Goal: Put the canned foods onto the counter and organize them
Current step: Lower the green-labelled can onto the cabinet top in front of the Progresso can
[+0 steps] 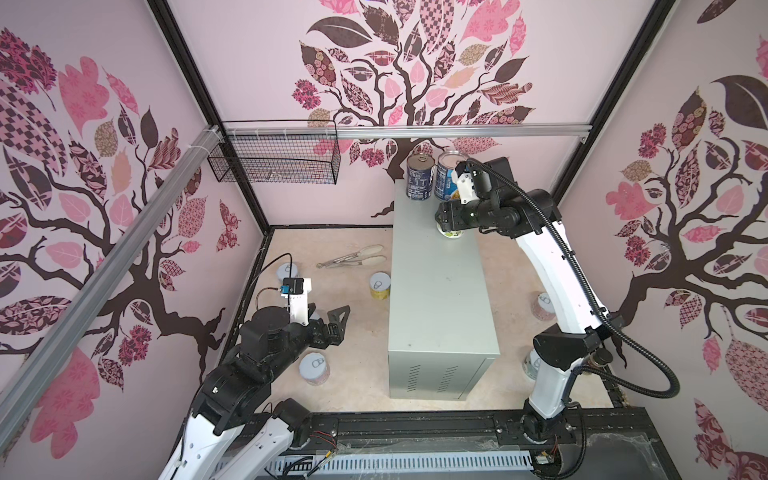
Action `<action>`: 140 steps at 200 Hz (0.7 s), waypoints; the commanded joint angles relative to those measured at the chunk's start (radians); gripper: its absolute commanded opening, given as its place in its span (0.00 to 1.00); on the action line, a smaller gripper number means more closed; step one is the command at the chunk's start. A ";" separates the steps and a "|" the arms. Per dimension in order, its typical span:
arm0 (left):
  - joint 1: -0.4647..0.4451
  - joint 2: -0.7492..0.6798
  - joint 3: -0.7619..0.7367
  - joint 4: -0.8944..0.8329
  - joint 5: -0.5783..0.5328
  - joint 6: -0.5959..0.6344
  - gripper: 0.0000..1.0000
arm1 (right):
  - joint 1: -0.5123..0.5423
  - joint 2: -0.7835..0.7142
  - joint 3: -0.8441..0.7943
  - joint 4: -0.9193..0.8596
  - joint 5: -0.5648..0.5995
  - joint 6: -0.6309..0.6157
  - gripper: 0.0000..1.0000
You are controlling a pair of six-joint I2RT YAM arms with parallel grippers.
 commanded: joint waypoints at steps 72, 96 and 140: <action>-0.001 0.000 0.038 0.003 -0.015 0.018 0.98 | 0.007 -0.039 0.028 0.036 -0.005 -0.038 1.00; -0.001 0.008 0.058 -0.003 -0.015 0.029 0.98 | 0.008 -0.153 -0.109 0.144 0.011 -0.031 1.00; -0.001 0.022 0.100 -0.016 -0.031 0.047 0.98 | 0.008 -0.372 -0.347 0.320 0.032 -0.014 1.00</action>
